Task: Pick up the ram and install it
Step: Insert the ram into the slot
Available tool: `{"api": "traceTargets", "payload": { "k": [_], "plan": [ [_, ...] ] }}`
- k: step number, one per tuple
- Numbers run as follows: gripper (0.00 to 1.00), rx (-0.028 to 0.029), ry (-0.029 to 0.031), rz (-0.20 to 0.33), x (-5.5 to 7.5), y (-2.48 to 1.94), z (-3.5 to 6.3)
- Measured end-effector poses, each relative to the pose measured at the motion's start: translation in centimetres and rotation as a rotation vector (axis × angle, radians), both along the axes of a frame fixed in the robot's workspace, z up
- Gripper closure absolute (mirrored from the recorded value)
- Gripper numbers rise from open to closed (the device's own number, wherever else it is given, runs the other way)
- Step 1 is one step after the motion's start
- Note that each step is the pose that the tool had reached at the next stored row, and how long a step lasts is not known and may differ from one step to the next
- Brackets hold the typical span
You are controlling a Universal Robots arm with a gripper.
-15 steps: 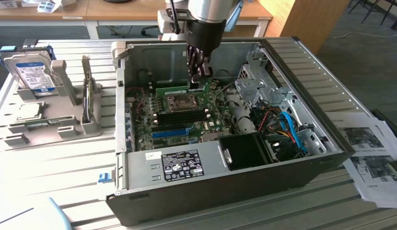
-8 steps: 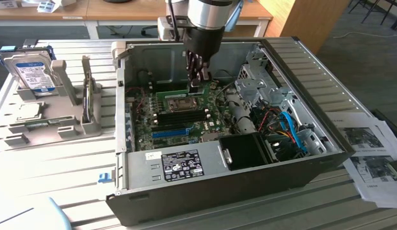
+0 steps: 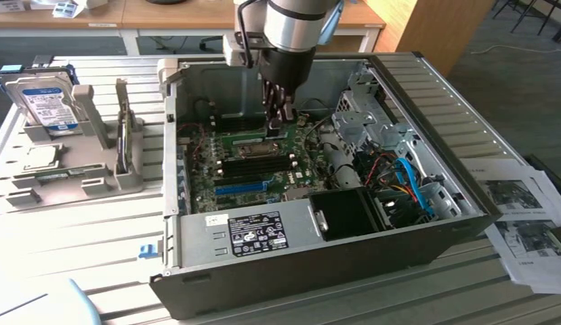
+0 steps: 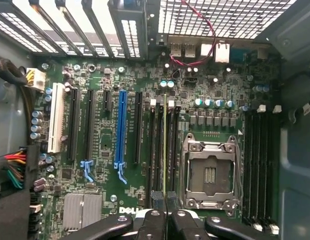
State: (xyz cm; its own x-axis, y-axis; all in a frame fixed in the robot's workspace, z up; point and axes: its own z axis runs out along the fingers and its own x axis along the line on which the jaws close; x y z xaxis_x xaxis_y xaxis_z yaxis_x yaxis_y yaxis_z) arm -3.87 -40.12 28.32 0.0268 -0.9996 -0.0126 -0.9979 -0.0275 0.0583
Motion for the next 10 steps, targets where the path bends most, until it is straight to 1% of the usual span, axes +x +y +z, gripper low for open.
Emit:
{"api": "traceTargets", "payload": {
  "k": [10],
  "plan": [
    [0.89, 0.0, 0.0, 0.0, 0.0, 0.0, -1.41]
  ]
}}
